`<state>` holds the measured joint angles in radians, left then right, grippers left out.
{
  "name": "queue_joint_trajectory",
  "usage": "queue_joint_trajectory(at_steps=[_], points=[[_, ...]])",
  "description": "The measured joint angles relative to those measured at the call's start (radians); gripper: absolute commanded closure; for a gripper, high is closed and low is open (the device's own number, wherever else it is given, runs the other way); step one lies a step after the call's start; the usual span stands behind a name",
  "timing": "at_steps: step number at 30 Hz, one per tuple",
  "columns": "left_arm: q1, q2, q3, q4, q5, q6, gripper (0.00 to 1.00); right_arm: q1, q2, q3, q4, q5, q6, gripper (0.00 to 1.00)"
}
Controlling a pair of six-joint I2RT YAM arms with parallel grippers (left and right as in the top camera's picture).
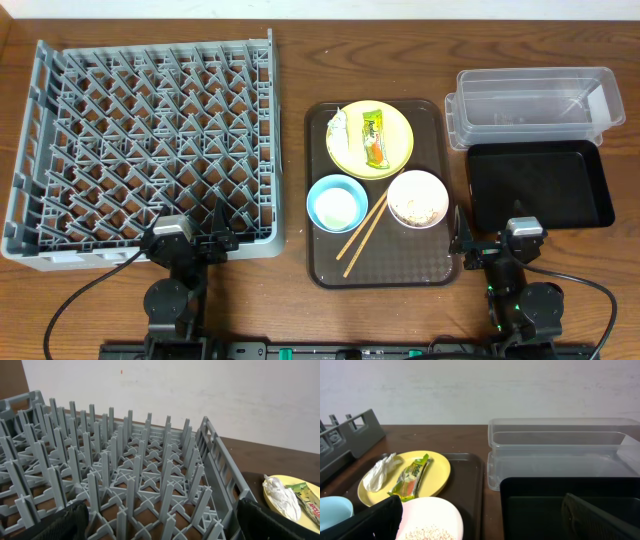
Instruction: Sort waste into correct bins and load items into the dishwasher rack
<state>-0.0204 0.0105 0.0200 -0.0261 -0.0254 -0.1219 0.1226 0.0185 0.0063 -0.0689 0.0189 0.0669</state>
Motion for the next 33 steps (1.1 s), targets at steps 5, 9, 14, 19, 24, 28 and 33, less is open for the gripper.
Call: queue_joint_trajectory(at_steps=[5,9,14,19,24,28,33], points=[[0.000,0.000,0.000,0.000,0.000,0.000,0.04,0.000,0.000,0.000,0.000,0.000,0.000,0.01],[0.000,0.000,0.000,0.000,0.000,0.000,0.04,0.000,0.000,0.000,0.000,0.000,0.000,0.01],[0.000,0.000,0.000,0.000,0.000,0.000,0.04,0.000,0.000,0.000,0.000,0.000,0.000,0.01],[0.000,0.000,0.000,0.000,0.000,0.000,0.04,0.000,0.000,0.000,0.000,0.000,0.000,0.01],[0.000,0.000,0.000,0.000,0.000,0.000,0.04,0.000,0.000,0.000,0.000,0.000,0.000,0.01],[0.000,0.000,0.000,0.000,0.000,0.000,0.04,0.000,0.000,0.000,0.000,0.006,0.000,0.01],[0.000,0.003,0.013,-0.029,0.000,0.000,0.04,0.000,0.000,0.001,0.000,0.016,0.000,0.01]])
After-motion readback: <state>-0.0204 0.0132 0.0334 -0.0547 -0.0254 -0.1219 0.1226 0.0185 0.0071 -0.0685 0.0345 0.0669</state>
